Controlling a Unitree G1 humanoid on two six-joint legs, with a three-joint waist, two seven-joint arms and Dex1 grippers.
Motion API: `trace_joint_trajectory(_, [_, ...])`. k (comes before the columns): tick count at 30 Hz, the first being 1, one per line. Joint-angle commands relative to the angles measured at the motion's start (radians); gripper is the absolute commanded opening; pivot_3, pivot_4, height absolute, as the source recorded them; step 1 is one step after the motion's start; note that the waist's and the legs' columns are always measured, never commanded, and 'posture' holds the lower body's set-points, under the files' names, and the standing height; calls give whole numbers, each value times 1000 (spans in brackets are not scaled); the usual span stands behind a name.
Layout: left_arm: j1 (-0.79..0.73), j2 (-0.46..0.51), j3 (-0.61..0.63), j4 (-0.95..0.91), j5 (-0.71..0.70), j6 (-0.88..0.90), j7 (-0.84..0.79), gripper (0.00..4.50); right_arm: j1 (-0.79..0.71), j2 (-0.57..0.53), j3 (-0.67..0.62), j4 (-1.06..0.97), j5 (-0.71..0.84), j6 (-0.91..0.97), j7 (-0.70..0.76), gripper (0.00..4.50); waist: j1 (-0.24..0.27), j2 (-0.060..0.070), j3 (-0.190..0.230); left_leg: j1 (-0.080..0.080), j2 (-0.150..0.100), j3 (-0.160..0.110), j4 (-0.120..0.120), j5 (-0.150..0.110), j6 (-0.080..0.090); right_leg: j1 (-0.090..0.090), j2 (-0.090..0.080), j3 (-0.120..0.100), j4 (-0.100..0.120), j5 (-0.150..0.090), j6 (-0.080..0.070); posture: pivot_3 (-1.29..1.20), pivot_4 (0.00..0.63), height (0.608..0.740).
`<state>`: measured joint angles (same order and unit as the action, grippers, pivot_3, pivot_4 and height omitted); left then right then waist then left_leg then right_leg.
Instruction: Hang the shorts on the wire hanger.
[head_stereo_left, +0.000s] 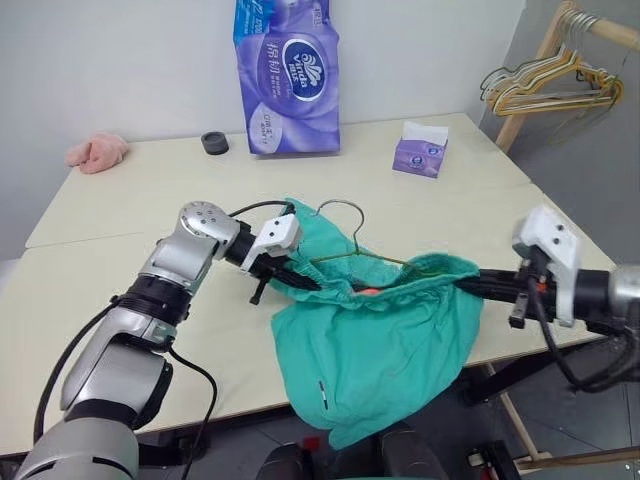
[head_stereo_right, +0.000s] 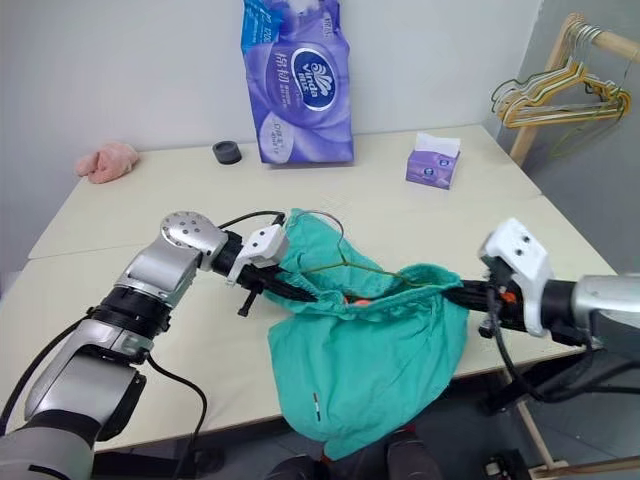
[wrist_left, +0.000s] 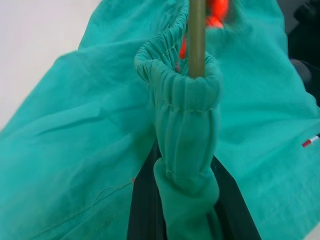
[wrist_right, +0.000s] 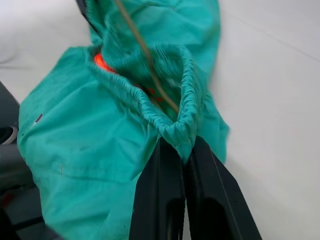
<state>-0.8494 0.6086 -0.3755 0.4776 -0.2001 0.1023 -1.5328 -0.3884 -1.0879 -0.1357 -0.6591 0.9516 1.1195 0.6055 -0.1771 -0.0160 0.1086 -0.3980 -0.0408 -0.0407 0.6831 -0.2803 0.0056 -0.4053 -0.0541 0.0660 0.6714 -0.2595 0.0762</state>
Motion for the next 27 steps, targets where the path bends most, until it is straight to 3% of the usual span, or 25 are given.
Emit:
trace_joint_trajectory(1, [6,-8,31,-54,13,-3,25,0,-73,6,72,9,-56,-17,12,42,-3,0,0,0,0,0,0,0,0,0,0,0,0,0,0,-291,82,740])
trace_joint_trajectory(7, [45,-28,35,-73,54,-18,89,0,-179,9,204,42,-180,-54,61,42,-20,0,0,-1,0,-1,0,0,0,0,-2,0,-1,0,0,-287,82,740])
trace_joint_trajectory(11, [64,-43,43,-85,69,-25,122,0,-196,-51,294,64,-337,-151,132,42,-20,1,0,0,1,-1,-1,0,0,-1,-2,-1,-1,0,0,-285,82,740])
trace_joint_trajectory(14, [71,-59,48,-81,82,-38,157,0,-185,-79,318,66,-415,-208,168,718,-20,1,0,-1,0,-1,-1,0,0,-1,-2,-1,-1,0,0,-285,82,740])
trace_joint_trajectory(23, [105,-88,46,-97,92,-56,183,0,-137,-88,257,34,-461,-234,221,3695,-22,1,0,-1,0,-1,-1,0,0,-1,-2,-1,-1,0,0,-291,81,740])
trace_joint_trajectory(27, [111,-108,47,-103,96,-52,207,0,-141,-48,247,14,-457,-222,211,3695,-22,0,0,-1,0,-1,-1,0,0,-1,-2,-1,-1,0,0,-293,80,740])
